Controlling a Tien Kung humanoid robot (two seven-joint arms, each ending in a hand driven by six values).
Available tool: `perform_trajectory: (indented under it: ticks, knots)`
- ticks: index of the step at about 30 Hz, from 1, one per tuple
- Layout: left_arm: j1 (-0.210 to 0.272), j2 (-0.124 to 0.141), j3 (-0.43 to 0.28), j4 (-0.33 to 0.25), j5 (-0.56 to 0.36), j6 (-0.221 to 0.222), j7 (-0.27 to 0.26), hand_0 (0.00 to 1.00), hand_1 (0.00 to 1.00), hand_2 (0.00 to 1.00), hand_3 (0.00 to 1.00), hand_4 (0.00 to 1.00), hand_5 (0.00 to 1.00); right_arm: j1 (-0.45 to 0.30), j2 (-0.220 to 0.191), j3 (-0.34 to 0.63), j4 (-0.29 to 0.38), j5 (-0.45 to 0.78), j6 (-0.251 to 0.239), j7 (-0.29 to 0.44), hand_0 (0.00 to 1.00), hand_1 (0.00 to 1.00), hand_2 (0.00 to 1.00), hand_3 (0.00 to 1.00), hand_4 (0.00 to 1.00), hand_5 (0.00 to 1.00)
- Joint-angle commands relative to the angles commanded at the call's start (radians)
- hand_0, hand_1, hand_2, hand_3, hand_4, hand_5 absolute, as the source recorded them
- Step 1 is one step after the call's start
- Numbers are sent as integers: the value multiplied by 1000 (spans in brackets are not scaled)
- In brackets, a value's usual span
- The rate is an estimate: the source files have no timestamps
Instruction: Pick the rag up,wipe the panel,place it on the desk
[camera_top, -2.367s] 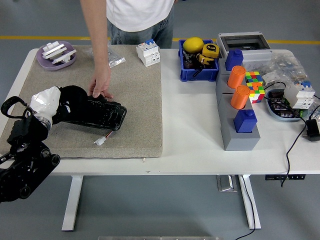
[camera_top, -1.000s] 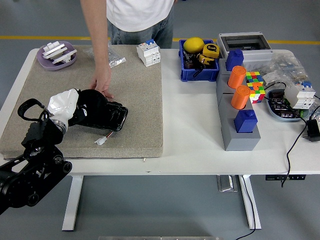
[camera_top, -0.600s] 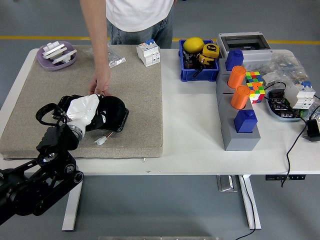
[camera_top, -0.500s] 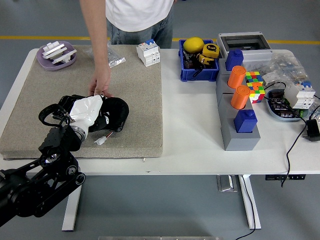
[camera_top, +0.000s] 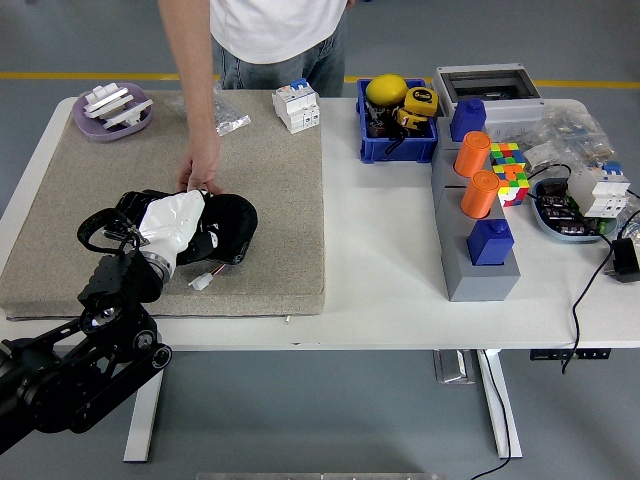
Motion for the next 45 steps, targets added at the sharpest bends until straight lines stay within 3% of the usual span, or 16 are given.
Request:
perform_trajectory:
  ticks: [16, 23, 32, 45]
  knots:
    - [0, 20, -106, 126, 10, -3, 5, 352, 509, 605, 518, 181, 2, 0, 0, 1, 1, -1, 1, -2, 740, 621, 611, 556, 904, 421]
    - [-9, 43, -140, 153, 16, -10, 13, 352, 509, 605, 521, 194, 2, 2, 0, 2, 1, -1, 0, -3, 740, 620, 611, 556, 904, 422]
    - [-20, 53, -179, 192, 21, -7, 14, 353, 509, 603, 519, 191, 2, 3, 1, 1, 1, -1, 0, -5, 739, 620, 613, 556, 904, 422]
    - [-43, 72, -228, 334, 0, 6, -8, 354, 507, 602, 519, 191, 2, 4, 1, 5, 3, -4, -3, -7, 740, 620, 612, 556, 904, 421]
